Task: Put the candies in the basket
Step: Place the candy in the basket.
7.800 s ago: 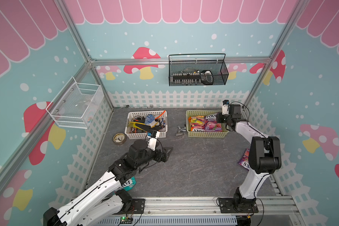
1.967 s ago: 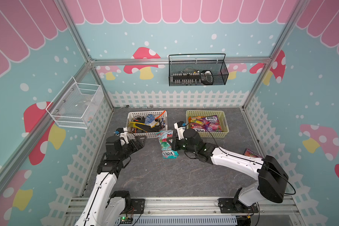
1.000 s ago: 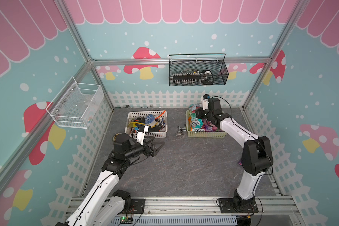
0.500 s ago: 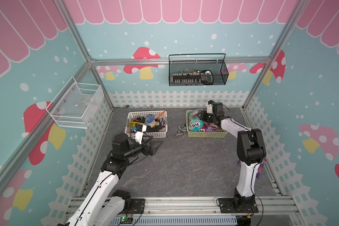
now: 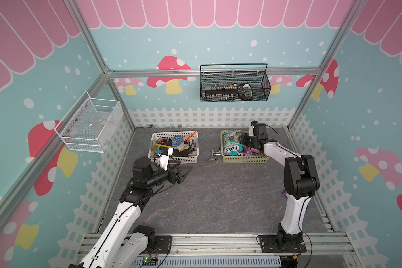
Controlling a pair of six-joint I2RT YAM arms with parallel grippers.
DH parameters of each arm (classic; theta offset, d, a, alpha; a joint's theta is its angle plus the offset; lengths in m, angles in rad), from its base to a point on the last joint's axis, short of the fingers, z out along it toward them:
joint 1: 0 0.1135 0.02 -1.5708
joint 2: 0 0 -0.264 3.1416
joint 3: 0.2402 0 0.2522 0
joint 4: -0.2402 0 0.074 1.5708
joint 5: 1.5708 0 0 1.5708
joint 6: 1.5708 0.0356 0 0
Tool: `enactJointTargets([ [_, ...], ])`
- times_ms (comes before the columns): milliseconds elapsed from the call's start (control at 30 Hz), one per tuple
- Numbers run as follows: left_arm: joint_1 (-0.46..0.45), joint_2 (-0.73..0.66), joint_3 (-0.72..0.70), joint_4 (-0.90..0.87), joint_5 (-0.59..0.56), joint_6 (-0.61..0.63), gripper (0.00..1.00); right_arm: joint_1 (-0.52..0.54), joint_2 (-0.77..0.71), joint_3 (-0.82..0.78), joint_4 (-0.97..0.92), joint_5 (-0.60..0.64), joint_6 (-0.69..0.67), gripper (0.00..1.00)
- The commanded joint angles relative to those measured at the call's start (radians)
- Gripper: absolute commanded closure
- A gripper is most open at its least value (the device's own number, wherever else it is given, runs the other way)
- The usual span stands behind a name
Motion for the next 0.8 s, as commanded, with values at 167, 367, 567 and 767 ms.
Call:
enactJointTargets([
  [167, 0.009, -0.005, -0.015, 0.018, 0.013, -0.002, 0.01, -0.017, 0.023, 0.000, -0.026, 0.042, -0.040, 0.59],
  [367, 0.009, -0.015, -0.018, 0.018, -0.001, -0.003, 0.01, -0.018, 0.076, 0.000, -0.025, 0.018, -0.035, 0.61],
  [567, 0.010, -0.017, -0.016, 0.017, -0.010, -0.002, 0.01, -0.019, 0.084, -0.008, -0.055, 0.055, -0.044, 0.62],
  [767, 0.013, -0.024, -0.017, 0.016, -0.017, -0.002, 0.01, -0.021, -0.002, -0.025, -0.053, 0.091, -0.043, 0.61],
])
